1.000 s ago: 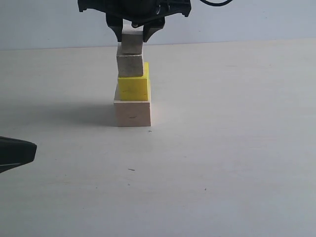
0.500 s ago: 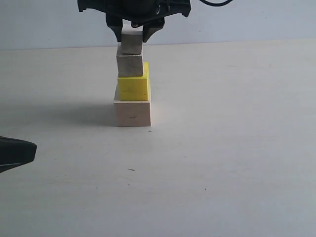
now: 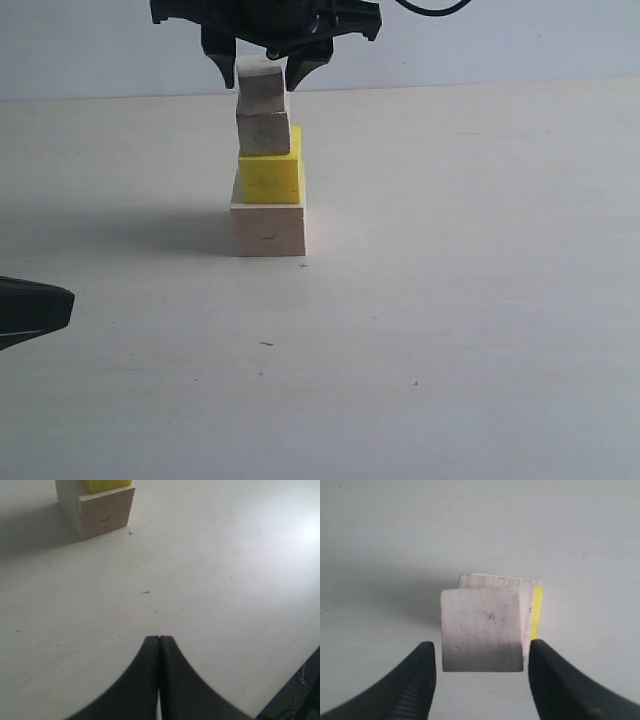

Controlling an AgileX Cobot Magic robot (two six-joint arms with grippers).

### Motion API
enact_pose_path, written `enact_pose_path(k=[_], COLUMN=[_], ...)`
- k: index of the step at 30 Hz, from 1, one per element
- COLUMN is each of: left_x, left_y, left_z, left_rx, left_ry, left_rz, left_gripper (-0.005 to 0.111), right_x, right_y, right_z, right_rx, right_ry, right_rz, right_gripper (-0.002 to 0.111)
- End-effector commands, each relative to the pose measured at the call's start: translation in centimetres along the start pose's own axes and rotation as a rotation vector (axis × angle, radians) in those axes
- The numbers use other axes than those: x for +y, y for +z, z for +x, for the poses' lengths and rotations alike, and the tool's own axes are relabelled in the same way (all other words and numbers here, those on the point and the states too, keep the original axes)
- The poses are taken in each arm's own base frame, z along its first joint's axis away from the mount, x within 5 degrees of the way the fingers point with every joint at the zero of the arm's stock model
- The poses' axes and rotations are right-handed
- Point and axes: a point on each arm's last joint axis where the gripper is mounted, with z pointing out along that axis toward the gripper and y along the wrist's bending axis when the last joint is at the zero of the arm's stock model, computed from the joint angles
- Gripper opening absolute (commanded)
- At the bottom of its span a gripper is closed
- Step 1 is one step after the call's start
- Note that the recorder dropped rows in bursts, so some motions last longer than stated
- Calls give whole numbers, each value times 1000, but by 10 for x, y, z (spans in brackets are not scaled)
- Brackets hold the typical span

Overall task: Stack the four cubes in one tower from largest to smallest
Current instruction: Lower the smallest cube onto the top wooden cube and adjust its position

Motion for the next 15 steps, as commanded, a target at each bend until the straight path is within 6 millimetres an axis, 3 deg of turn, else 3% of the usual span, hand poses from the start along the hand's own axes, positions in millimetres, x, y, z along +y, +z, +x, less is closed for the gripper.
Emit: enact_pose_path(k=[1,15], left_x=[-2,-2], left_y=[-2,-2], left_z=[-1,-1], left_rx=[-9,-9], left_ry=[-3,-1], left_rz=[10,10], left_gripper=[0,0], right_x=[1,-1], right_y=[-4,-4], right_z=[-1,-6], right_rx=[-15,-65], right_ry=[34,64], right_rz=[-8,15], right_gripper=[54,54])
